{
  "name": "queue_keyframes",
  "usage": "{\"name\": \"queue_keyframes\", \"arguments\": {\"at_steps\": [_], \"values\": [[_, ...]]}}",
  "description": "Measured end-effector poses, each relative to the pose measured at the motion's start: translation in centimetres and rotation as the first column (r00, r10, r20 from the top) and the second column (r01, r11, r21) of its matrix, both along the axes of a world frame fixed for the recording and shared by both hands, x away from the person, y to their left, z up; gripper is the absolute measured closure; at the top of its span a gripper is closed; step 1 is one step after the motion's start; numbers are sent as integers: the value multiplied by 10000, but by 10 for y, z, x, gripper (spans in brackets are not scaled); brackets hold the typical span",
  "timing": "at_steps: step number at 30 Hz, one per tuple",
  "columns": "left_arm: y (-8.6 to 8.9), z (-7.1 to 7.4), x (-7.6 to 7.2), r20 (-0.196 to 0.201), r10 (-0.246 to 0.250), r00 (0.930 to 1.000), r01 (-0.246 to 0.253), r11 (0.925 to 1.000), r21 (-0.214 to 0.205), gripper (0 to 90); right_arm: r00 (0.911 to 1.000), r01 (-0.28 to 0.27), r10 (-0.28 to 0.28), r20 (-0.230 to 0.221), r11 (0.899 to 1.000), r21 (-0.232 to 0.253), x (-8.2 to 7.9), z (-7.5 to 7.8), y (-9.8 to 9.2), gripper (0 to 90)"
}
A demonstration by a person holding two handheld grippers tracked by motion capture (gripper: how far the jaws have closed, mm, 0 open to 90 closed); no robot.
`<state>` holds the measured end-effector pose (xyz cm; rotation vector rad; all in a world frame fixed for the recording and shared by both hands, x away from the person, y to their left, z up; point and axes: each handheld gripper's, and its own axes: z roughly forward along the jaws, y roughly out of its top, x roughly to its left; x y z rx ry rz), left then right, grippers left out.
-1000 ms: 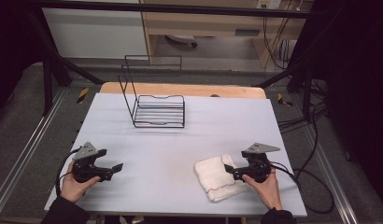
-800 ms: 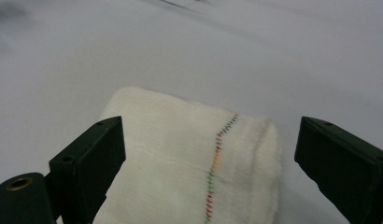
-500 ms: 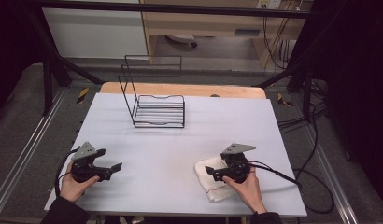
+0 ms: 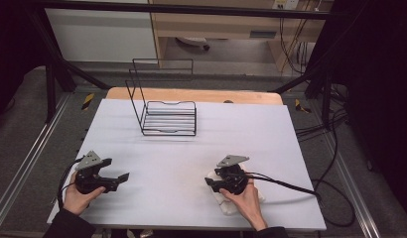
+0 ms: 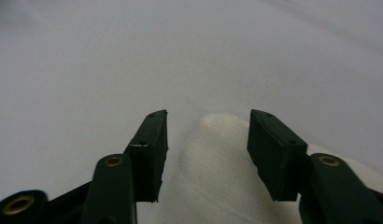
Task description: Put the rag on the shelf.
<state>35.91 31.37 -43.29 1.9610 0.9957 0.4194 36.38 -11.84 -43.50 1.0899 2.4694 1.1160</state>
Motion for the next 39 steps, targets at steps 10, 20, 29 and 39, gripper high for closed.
{"name": "queue_keyframes", "arguments": {"at_steps": [10, 20, 29, 39], "values": [[0, 0, 0, -26, -24, 10000, 24, 10000, -16, 79, 9997, 194, -199, -117, 9990, -396, 3, -6, 9, 681], [-1, 0, -1, -46, -12, 10000, 12, 10000, -18, 87, 9984, 384, -316, 459, 9870, -1562, -1, -7, 22, 802], [0, 0, 0, -47, 25, 10000, -25, 10000, -49, 92, 9987, 445, -417, 280, 9932, -1079, 1, -3, 21, 851], [0, 0, 0, -58, 36, 10000, -37, 10000, -46, 94, 9995, 294, -293, 74, 9995, -109, 8, 9, 28, 853]]}}
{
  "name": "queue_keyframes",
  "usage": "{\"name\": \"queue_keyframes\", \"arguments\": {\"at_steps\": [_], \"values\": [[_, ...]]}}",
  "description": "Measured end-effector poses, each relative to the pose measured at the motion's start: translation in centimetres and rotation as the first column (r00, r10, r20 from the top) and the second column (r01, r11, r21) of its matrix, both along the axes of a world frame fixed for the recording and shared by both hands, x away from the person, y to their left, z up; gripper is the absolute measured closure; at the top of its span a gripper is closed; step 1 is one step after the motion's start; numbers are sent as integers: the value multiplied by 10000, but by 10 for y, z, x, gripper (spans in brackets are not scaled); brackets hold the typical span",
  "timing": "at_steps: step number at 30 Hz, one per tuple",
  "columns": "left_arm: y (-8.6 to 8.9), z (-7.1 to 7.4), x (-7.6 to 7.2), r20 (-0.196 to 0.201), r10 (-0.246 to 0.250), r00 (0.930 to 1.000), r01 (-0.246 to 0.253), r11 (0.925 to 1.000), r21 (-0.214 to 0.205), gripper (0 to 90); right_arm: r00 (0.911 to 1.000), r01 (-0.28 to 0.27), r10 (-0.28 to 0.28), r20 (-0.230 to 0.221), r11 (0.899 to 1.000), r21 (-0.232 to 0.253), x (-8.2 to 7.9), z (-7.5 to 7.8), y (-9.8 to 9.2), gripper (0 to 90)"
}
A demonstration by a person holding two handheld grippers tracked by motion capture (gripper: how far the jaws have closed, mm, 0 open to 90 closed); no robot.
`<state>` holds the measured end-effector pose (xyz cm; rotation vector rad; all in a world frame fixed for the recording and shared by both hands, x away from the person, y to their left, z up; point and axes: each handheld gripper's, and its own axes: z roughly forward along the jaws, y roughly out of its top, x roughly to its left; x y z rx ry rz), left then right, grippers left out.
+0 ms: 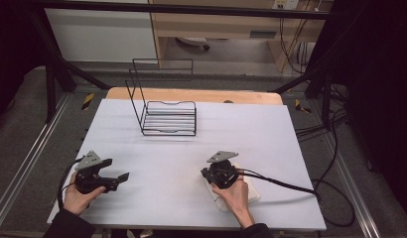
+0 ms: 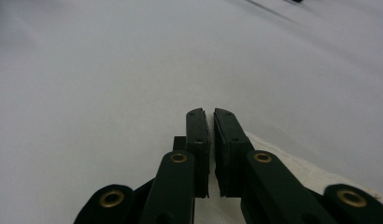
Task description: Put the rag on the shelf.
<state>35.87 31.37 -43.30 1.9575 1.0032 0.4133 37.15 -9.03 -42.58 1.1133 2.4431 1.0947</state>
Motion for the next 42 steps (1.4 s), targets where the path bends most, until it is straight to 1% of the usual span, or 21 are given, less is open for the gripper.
{"name": "queue_keyframes", "arguments": {"at_steps": [2, 3, 6, 7, 8, 13, 15, 18, 24, 25, 26, 27, 28, 29, 30, 32, 34, 35, 38, 39, 42], "values": [[0, 0, 0, 0, -6, 10000, 6, 10000, -13, 95, 9999, -127, 127, -41, 9997, 189, 2, 1, 6, 853], [0, 0, 0, -2, -2, 10000, 2, 10000, -6, 95, 9998, -200, 202, -52, 9995, 242, 5, 2, 14, 853], [0, 0, 0, -5, -1, 10000, 1, 10000, -7, 95, 9994, -335, 337, -52, 9989, 312, 8, 3, 22, 853], [0, 0, 0, -1, 1, 10000, -1, 10000, -13, 95, 9991, -413, 413, -21, 9987, 300, 12, 3, 31, 852], [0, 0, 0, 1, 3, 10000, -3, 10000, -19, 95, 9991, -413, 413, -21, 9987, 300, 12, 3, 31, 852], [0, 0, 0, 5, 6, 10000, -6, 10000, -15, 96, 9986, -529, 532, -74, 9978, 394, 26, 2, 55, 852], [0, 0, 0, 16, -3, 10000, 3, 10000, -1, 96, 9985, -528, 532, -88, 9978, 407, 28, 1, 59, 851], [0, 0, 0, 31, 14, 10000, -14, 10000, -31, 96, 9986, -491, 500, -164, 9977, 474, 35, -4, 71, 851], [-2, 0, 0, -11, 28, 10000, -28, 10000, -42, 96, 9986, -429, 437, -299, 9987, 281, 41, -14, 77, 837], [-3, 1, -1, -16, 23, 10000, -23, 10000, -45, 96, 9979, -549, 560, -339, 9979, 339, 41, -13, 76, 784], [-5, 1, -1, -13, -24, 10000, 24, 10000, -48, 96, 9979, -549, 560, -339, 9979, 339, 41, -13, 76, 784], [-7, 2, -2, -24, -64, 10000, 64, 10000, -14, 96, 9977, -614, 625, -255, 9971, 440, 42, -11, 75, 750], [-9, 2, -2, -53, -42, 10000, 42, 10000, -32, 95, 9972, -714, 726, -174, 9957, 585, 41, -1, 71, 662], [-11, 3, -2, -90, -92, 9999, 92, 10000, 12, 95, 9972, -714, 726, -174, 9957, 585, 41, -1, 71, 662], [-14, 3, -2, -135, -62, 9999, 61, 10000, -10, 93, 9969, -775, 780, -41, 9947, 673, 40, 4, 68, 602], [-20, 4, -2, -220, -26, 9998, 25, 10000, -31, 90, 9965, -799, 782, 278, 9945, 675, 39, 15, 57, 527], [-26, 5, -1, -305, -14, 9995, 13, 10000, -39, 80, 9972, -616, 584, 470, 9956, 712, 38, 23, 42, 427], [-29, 5, -1, -352, -55, 9994, 53, 10000, -57, 71, 9980, -428, 394, 486, 9964, 730, 37, 27, 24, 363], [-42, 7, -1, -447, -159, 9989, 152, 9997, -170, 65, 9985, -80, 44, 549, 9978, 656, 33, 25, -4, 330], [-47, 8, -1, -466, -234, 9986, 225, 9996, -187, 65, 9985, -80, 44, 549, 9978, 656, 33, 25, -4, 330], [-66, 8, -1, -609, -388, 9974, 379, 9991, -165, 66, 9992, 281, -300, 278, 9973, 677, 27, 19, -31, 338]]}}
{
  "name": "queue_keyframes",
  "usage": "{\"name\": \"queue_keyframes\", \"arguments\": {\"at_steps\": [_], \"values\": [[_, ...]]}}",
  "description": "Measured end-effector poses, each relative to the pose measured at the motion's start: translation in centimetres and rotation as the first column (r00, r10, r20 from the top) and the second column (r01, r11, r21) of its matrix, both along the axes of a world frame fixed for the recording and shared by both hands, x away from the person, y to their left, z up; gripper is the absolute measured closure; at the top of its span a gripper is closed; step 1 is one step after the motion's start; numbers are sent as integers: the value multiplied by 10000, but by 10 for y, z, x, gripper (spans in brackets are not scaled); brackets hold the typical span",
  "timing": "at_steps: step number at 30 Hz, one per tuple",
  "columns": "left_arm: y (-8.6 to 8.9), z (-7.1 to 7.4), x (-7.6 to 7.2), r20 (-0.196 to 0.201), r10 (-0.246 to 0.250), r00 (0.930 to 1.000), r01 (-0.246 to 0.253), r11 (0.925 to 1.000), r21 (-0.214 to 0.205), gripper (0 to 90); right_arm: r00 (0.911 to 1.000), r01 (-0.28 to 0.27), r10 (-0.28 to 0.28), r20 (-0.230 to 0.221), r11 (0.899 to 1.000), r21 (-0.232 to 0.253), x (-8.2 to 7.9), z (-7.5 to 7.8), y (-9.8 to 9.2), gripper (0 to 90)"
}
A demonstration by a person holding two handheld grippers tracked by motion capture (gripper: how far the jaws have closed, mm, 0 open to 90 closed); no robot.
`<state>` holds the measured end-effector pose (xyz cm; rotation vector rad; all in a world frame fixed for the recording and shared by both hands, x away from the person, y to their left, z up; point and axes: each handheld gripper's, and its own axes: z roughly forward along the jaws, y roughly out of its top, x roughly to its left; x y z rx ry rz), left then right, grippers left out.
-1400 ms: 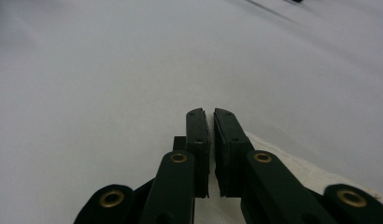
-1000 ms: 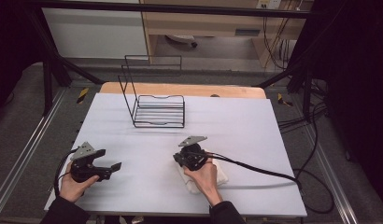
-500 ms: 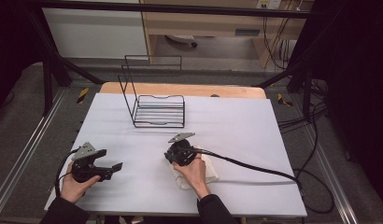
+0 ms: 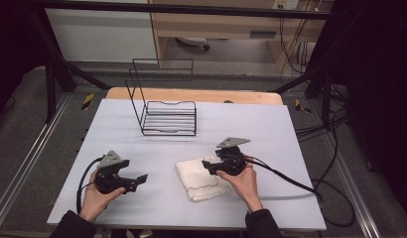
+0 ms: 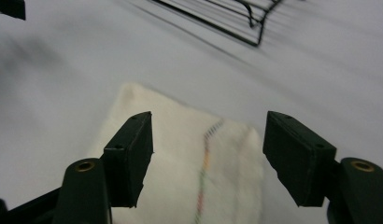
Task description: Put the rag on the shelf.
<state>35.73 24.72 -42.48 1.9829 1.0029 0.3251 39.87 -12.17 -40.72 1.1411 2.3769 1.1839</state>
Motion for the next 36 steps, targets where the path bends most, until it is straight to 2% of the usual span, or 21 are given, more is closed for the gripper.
{"name": "queue_keyframes", "arguments": {"at_steps": [1, 2, 3, 5, 7, 8, 14, 17, 18, 20, 25, 28, 30, 32, 36], "values": [[-7, 0, 0, -88, -99, 9999, 99, 9999, 42, 66, 9997, 199, -197, -165, 9998, 71, -5, -5, -16, 345], [-14, -1, -1, -173, -164, 9997, 166, 9998, 112, 66, 9997, 199, -197, -165, 9998, 71, -5, -5, -16, 345], [-21, -2, -1, -232, -243, 9994, 247, 9996, 168, 75, 9989, 262, -259, -379, 9996, 95, -11, -10, -28, 347], [-35, -3, -3, -335, -454, 9984, 458, 9989, 116, 84, 9985, 265, -264, -474, 9996, 18, -14, -13, -33, 349], [-50, -4, -4, -425, -637, 9971, 640, 9979, 64, 113, 9977, 190, -207, -651, 9995, -260, -22, -20, -44, 369], [-57, -5, -5, -474, -714, 9963, 716, 9974, 18, 129, 9972, 181, -196, -722, 9996, -216, -25, -22, -47, 380], [-98, -10, -10, -767, -1194, 9899, 1187, 9928, -143, 206, 9968, 227, -244, -765, 9995, -234, -34, -29, -56, 415], [-113, -13, -13, -1043, -1353, 9853, 1336, 9908, -239, 286, 9962, 233, -241, -833, 9997, -104, -36, -32, -54, 444], [-117, -14, -15, -1093, -1357, 9847, 1348, 9907, -162, 286, 9962, 233, -241, -833, 9997, -104, -36, -32, -54, 444], [-124, -16, -18, -1127, -1368, 9842, 1374, 9905, -27, 330, 9952, 244, -257, -942, 9996, -156, -36, -35, -52, 472], [-137, -21, -25, -1388, -1588, 9775, 1618, 9868, 110, 455, 9937, 235, -247, -1095, 9997, -119, -36, -38, -50, 525], [-140, -24, -27, -1437, -1372, 9801, 1419, 9896, 229, 484, 9925, 221, -236, -1203, 9997, -135, -36, -40, -48, 568], [-140, -25, -28, -1611, -1256, 9789, 1289, 9916, 104, 526, 9901, 257, -258, -1379, 9997, -21, -37, -42, -46, 634], [-141, -26, -28, -1784, -1216, 9764, 1244, 9922, 45, 542, 9891, 247, -237, -1455, 9997, 51, -38, -42, -45, 661], [-142, -26, -29, -1886, -1104, 9758, 1139, 9935, 77, 624, 9869, 298, -259, -1594, 9993, 221, -39, -43, -44, 734]]}}
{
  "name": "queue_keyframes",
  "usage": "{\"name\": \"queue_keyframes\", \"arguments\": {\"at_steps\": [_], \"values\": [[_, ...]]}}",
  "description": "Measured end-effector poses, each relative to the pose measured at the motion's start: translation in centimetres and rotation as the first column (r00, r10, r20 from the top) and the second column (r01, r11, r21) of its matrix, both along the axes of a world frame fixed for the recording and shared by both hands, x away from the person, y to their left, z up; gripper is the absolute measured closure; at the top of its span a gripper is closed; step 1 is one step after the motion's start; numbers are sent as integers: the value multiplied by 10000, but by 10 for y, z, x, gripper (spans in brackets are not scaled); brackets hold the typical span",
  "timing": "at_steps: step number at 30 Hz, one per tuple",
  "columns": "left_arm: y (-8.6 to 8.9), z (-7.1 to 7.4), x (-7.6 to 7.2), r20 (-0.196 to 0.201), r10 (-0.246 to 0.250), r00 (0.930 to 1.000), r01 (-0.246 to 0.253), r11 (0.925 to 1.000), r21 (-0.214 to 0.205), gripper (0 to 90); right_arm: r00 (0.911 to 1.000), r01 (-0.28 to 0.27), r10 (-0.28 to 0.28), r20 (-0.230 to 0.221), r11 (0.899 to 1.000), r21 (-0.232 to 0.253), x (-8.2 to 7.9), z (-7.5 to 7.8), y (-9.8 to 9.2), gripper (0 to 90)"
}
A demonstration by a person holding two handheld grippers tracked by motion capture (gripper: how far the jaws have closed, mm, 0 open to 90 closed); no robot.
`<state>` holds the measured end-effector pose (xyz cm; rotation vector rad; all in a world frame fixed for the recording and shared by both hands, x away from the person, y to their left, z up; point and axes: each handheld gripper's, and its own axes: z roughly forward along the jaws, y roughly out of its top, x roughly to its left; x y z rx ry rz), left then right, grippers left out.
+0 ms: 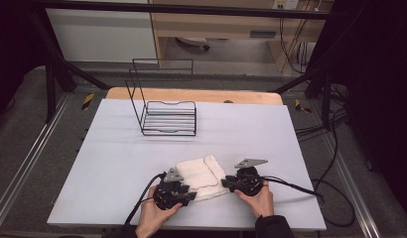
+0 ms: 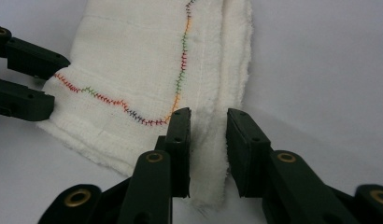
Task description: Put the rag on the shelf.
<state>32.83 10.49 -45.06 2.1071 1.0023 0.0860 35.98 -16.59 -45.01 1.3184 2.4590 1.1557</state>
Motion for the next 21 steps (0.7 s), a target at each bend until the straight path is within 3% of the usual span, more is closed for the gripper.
{"name": "queue_keyframes", "arguments": {"at_steps": [4, 11, 16, 21], "values": [[0, 0, 1, -324, -209, 9993, 204, 9997, -130, 751, 9998, -74, 75, -183, 10000, 36, 1, 1, 0, 798], [6, 4, 4, -396, -340, 9986, 336, 9994, -96, 813, 9988, -49, 62, -482, 9996, 272, -4, 7, 1, 832], [21, 10, 5, -493, -568, 9972, 583, 9979, 286, 814, 9974, -286, 321, -644, 9981, 549, -14, 9, 13, 828], [38, 16, 3, -250, -797, 9965, 815, 9932, 833, 813, 9953, -484, 547, -799, 9957, 793, -20, 7, 25, 825]]}}
